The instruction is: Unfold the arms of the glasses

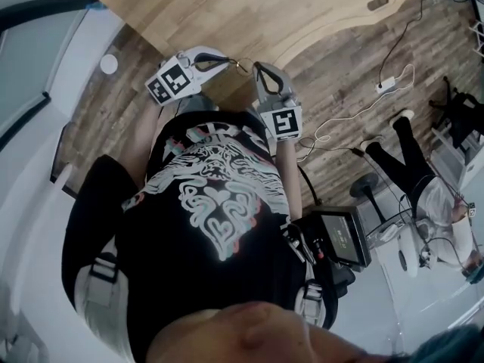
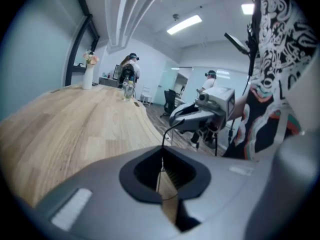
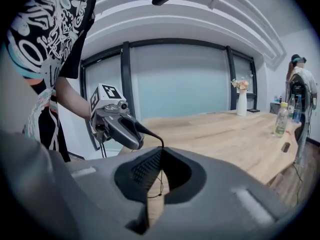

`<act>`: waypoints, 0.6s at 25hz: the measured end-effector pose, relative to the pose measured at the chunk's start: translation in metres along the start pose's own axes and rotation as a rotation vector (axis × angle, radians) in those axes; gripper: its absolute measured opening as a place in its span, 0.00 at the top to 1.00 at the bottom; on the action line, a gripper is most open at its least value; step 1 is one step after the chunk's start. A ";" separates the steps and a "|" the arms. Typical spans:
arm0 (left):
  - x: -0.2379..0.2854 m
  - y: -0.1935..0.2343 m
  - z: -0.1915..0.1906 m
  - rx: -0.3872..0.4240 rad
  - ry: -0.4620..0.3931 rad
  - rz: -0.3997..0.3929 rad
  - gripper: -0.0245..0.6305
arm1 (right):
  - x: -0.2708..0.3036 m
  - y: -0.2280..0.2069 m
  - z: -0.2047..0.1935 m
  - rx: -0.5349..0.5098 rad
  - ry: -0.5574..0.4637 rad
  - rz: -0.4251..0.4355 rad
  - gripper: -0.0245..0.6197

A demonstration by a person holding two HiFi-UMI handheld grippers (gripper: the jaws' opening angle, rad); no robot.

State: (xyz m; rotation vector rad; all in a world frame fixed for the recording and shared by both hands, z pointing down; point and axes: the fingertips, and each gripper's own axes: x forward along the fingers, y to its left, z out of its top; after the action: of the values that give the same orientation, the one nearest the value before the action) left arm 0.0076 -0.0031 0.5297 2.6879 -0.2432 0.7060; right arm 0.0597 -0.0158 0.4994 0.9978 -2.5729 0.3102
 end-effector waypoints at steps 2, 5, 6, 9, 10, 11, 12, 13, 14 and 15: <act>-0.006 -0.001 0.007 -0.025 -0.041 -0.002 0.97 | -0.006 0.000 0.007 -0.005 -0.014 -0.012 0.96; -0.014 0.001 0.018 -0.070 -0.113 0.009 0.97 | -0.011 0.001 0.017 -0.003 -0.032 -0.033 0.96; -0.015 0.004 0.020 -0.088 -0.137 0.013 0.97 | -0.012 0.000 0.019 0.006 -0.038 -0.040 0.96; -0.013 0.018 0.024 -0.158 -0.203 0.022 0.97 | -0.009 -0.013 0.015 0.044 -0.052 -0.062 0.96; -0.012 0.024 0.025 -0.187 -0.226 0.024 0.97 | -0.008 -0.019 0.013 0.057 -0.055 -0.070 0.96; -0.011 0.030 0.026 -0.220 -0.253 0.027 0.97 | -0.006 -0.025 0.010 0.073 -0.058 -0.079 0.96; -0.012 0.034 0.027 -0.254 -0.282 0.029 0.97 | -0.006 -0.029 0.008 0.089 -0.061 -0.089 0.96; -0.014 0.037 0.028 -0.286 -0.311 0.032 0.97 | -0.007 -0.032 0.007 0.105 -0.066 -0.100 0.96; -0.018 0.038 0.029 -0.316 -0.338 0.037 0.97 | -0.008 -0.032 0.007 0.119 -0.070 -0.109 0.96; -0.024 0.037 0.029 -0.342 -0.362 0.042 0.97 | -0.010 -0.030 0.010 0.128 -0.076 -0.115 0.96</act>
State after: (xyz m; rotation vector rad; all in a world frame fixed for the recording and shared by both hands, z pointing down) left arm -0.0093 -0.0466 0.5044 2.4628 -0.4661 0.1601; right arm 0.0849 -0.0345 0.4884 1.2198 -2.5773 0.4183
